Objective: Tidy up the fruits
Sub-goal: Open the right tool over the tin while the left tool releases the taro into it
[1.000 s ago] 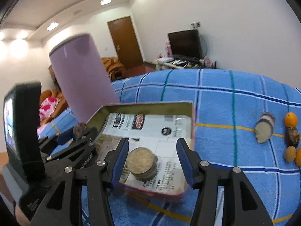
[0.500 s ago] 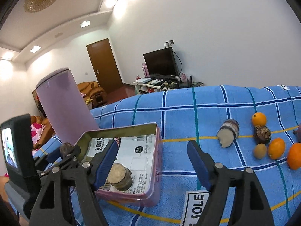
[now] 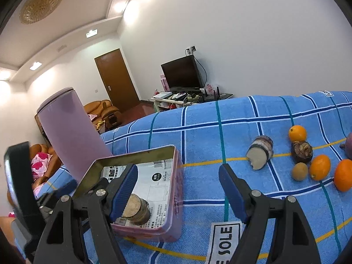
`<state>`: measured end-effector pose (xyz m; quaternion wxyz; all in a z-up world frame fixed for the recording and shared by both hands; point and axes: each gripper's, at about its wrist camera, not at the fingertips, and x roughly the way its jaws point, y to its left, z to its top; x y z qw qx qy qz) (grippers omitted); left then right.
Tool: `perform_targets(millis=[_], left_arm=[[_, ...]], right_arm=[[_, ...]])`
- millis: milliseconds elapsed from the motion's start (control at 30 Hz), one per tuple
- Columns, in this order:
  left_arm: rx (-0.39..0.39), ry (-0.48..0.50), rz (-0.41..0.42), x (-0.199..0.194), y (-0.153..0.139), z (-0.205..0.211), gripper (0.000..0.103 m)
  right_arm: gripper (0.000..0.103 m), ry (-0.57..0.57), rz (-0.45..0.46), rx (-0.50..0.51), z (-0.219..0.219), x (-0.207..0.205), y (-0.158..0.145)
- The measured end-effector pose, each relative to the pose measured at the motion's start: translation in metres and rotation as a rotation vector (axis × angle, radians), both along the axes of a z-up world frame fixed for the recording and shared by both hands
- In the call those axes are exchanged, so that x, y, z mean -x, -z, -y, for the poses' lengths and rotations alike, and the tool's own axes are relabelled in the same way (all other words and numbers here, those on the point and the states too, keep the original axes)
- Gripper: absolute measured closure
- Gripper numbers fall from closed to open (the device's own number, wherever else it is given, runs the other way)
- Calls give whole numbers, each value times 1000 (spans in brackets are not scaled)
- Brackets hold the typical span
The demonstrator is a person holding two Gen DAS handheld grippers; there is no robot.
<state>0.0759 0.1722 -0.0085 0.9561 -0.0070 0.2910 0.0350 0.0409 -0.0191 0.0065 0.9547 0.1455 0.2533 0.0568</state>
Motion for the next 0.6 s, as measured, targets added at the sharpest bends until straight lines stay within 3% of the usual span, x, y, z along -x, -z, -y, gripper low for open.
perform_targets(millis=[67, 167, 267, 600], left_arm=[[33, -44, 70, 9, -10, -9, 3], [88, -180, 164, 21, -20, -31, 0], [88, -278, 195, 25, -22, -44, 0], [-29, -152, 186, 29, -14, -5, 0]], right_arm=[[26, 7, 9, 0, 1, 2, -2], [26, 34, 45, 32, 2, 7, -7], [26, 66, 83, 94, -3, 13, -12], [25, 89, 51, 189, 0, 7, -8]])
